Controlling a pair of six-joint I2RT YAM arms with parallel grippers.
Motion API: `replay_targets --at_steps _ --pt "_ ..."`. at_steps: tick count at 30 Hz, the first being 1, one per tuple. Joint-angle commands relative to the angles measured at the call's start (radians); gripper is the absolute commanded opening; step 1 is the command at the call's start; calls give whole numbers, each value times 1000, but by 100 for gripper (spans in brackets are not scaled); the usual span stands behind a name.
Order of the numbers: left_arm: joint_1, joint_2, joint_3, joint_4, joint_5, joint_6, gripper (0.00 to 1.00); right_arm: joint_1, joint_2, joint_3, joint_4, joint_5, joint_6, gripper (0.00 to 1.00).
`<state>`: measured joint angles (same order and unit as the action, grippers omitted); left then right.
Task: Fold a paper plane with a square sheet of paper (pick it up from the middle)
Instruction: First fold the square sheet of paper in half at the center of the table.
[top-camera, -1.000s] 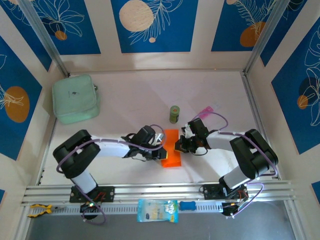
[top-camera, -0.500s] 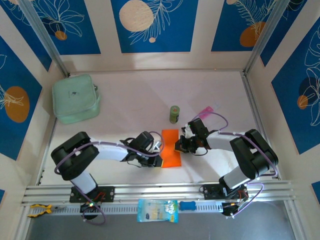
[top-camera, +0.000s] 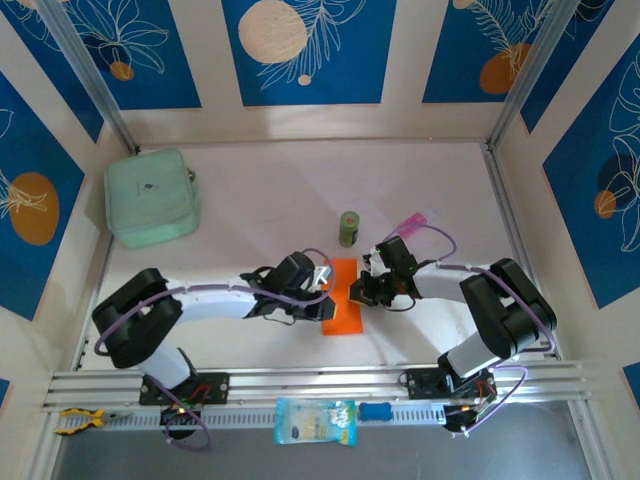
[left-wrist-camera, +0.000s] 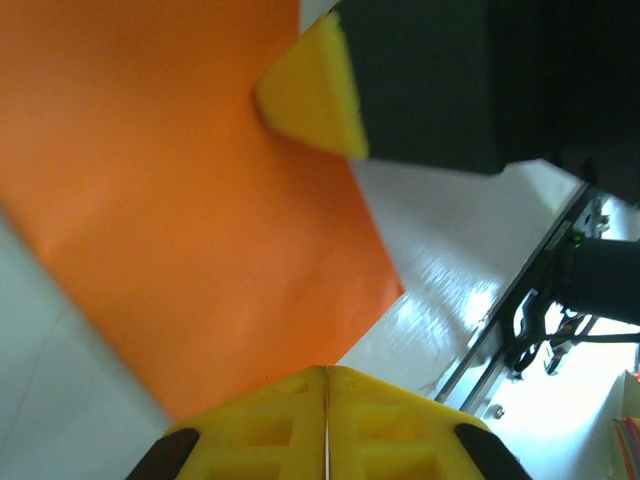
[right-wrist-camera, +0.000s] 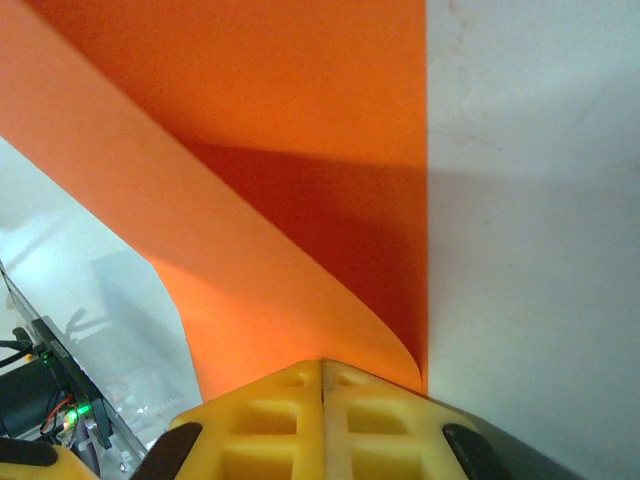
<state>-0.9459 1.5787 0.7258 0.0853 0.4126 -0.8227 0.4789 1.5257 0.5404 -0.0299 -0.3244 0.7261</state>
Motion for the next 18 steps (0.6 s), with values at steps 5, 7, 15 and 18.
replay_targets --at_steps 5,7,15,18 --pt "-4 122 -34 91 102 -53 8 7 18 -43 -109 70 3 0" --pt "-5 119 -57 87 111 -47 8 8 15 -44 -110 71 3 0" --pt "-8 74 -131 45 137 -2 9 8 18 -40 -115 74 1 0" --pt "-8 48 -129 -9 126 26 10 7 17 -42 -116 76 -1 0"
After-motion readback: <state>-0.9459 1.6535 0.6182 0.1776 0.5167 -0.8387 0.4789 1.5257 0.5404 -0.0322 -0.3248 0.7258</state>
